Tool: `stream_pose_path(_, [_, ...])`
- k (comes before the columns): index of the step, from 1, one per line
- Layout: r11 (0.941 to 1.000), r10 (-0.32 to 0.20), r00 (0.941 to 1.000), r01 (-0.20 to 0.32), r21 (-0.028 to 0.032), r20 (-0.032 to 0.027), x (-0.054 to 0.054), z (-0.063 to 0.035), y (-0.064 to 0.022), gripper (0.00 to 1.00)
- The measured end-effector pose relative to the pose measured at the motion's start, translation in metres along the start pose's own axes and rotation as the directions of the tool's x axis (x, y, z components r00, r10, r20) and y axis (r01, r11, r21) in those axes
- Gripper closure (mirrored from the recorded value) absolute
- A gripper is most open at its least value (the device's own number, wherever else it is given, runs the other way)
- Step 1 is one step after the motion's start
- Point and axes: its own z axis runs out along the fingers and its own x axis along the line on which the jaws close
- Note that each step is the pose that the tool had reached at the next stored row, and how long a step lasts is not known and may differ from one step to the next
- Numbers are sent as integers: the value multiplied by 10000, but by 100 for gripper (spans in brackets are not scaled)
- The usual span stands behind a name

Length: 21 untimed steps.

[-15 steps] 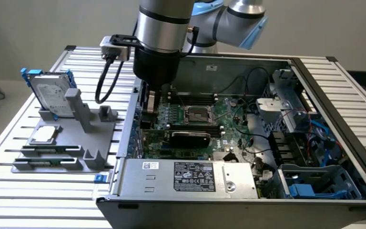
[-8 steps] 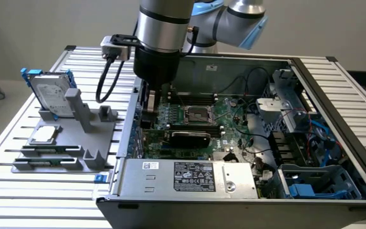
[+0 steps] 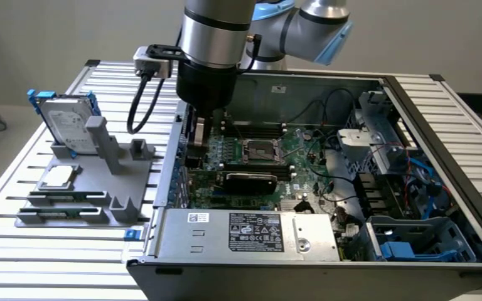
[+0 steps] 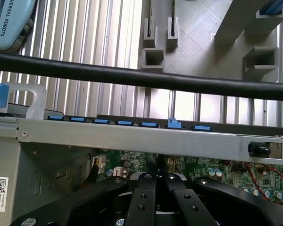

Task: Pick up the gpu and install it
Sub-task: 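Press down on the gpu until it lock into place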

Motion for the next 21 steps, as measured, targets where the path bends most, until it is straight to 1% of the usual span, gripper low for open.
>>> stream_pose_path(21, [9999, 115, 9999, -115, -36, 24, -82, 1, -6, 89])
